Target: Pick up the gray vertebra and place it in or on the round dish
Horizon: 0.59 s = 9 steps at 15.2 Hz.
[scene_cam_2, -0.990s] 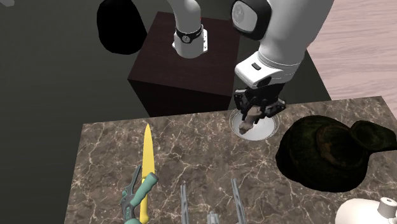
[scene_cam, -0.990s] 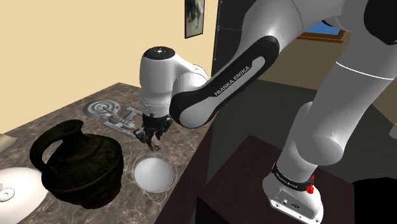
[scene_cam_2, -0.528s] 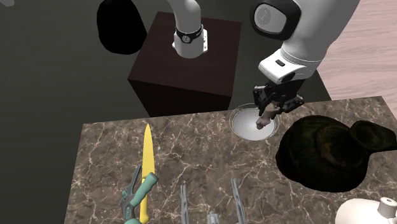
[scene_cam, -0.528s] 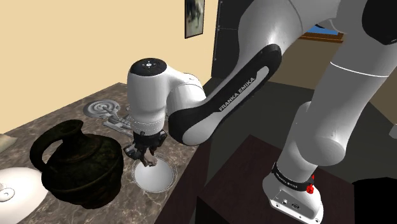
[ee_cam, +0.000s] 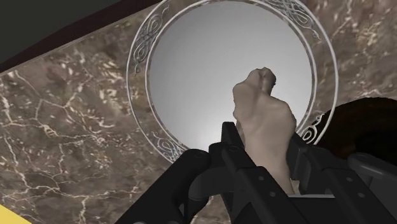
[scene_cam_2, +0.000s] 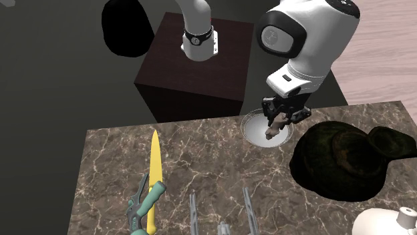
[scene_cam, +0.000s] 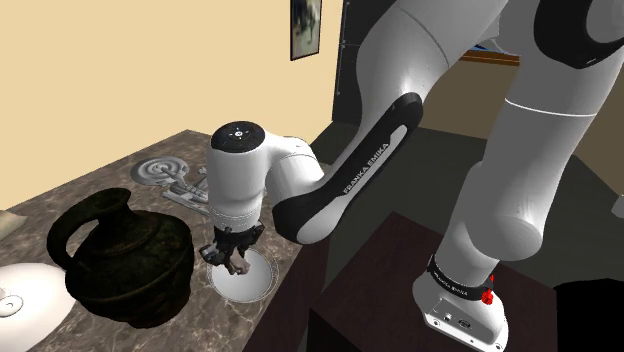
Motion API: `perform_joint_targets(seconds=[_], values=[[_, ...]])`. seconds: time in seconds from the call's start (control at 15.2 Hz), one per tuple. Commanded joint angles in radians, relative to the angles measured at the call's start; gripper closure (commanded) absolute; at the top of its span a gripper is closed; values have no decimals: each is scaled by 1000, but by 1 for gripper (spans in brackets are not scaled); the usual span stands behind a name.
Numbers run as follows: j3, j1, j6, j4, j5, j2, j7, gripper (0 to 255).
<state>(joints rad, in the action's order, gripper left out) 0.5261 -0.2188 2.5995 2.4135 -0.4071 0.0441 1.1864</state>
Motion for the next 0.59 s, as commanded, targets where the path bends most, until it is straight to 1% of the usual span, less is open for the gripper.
perform_joint_targets(seconds=[0.0,0.46,0.53], values=[[-5,0,16,-2,-34,24,25,255],[-6,0,16,-2,-34,24,25,255],[-6,0,16,-2,-34,24,25,0]])
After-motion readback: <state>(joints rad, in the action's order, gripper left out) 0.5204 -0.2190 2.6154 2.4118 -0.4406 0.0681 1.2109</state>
